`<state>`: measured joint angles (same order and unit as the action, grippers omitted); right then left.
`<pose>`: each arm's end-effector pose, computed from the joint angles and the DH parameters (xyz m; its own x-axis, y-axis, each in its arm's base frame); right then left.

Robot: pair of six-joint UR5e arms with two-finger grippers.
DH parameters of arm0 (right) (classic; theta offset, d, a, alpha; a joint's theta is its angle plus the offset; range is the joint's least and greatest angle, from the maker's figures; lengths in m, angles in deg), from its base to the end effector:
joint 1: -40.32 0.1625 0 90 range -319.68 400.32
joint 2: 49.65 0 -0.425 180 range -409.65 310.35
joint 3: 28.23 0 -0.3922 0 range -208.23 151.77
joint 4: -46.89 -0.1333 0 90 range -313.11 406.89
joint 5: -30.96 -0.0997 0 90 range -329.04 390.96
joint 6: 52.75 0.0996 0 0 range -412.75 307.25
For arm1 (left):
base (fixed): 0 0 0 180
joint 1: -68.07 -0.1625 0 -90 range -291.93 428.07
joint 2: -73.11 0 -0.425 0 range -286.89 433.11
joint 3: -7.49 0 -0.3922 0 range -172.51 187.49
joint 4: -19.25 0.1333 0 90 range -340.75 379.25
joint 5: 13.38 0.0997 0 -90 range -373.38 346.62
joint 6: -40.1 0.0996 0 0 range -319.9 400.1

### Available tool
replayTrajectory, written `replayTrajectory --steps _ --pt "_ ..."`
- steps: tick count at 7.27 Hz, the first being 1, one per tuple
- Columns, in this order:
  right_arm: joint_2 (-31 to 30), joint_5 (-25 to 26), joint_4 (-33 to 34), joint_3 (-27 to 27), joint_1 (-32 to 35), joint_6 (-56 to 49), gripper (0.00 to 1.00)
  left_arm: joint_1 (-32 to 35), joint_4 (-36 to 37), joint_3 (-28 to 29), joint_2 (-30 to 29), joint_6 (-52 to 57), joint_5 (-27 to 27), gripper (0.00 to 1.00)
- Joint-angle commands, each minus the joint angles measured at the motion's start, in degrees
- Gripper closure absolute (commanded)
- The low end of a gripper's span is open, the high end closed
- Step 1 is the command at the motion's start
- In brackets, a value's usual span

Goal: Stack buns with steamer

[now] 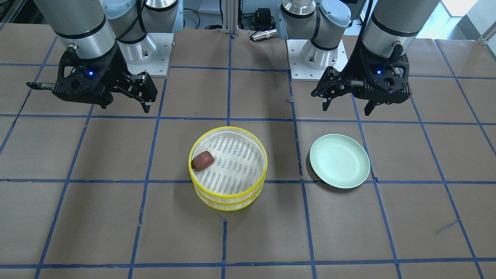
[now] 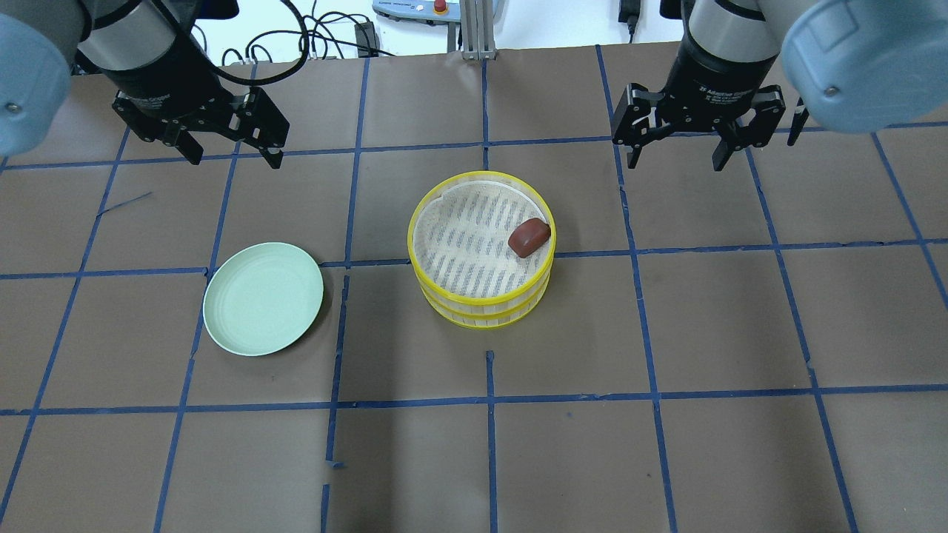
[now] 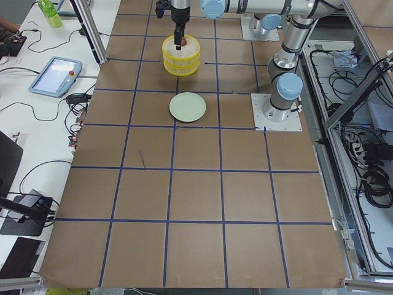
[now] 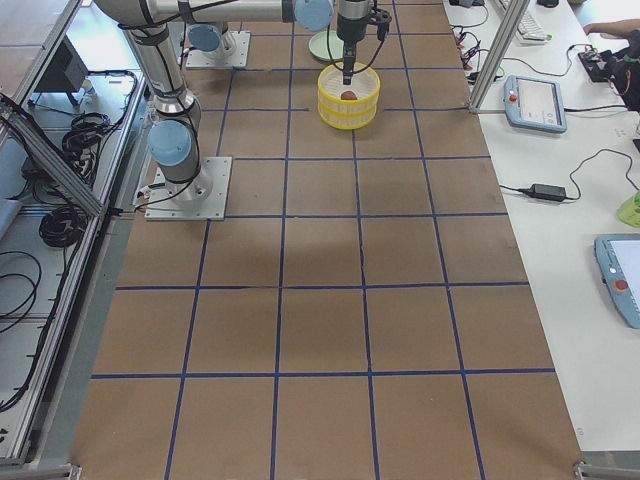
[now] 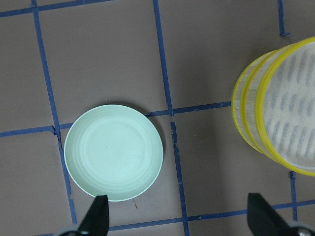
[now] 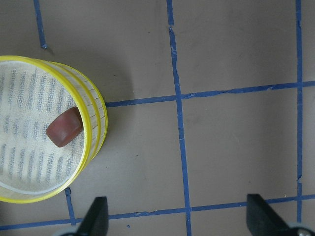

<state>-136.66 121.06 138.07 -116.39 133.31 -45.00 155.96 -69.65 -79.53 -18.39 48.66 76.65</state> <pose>0.1598 -0.5064 0.4795 -0.9965 0.0830 0.0017 0.0830 0.9966 -0.0008 -0.1145 -0.5118 0.5025 -0.9937 0.1122 -0.0072 0.1124 0.9927 -0.0444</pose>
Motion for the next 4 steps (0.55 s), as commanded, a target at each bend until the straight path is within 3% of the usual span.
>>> replayTrajectory --steps 1,4 --pt "0.0 0.0 0.0 -0.1 0.0 -1.9 0.0 0.0 -0.7 0.9 0.0 0.0 0.1 0.0" --pt "0.0 0.0 0.1 0.0 0.0 -1.9 0.0 -0.1 -2.1 1.0 0.2 -0.1 0.1 0.0"
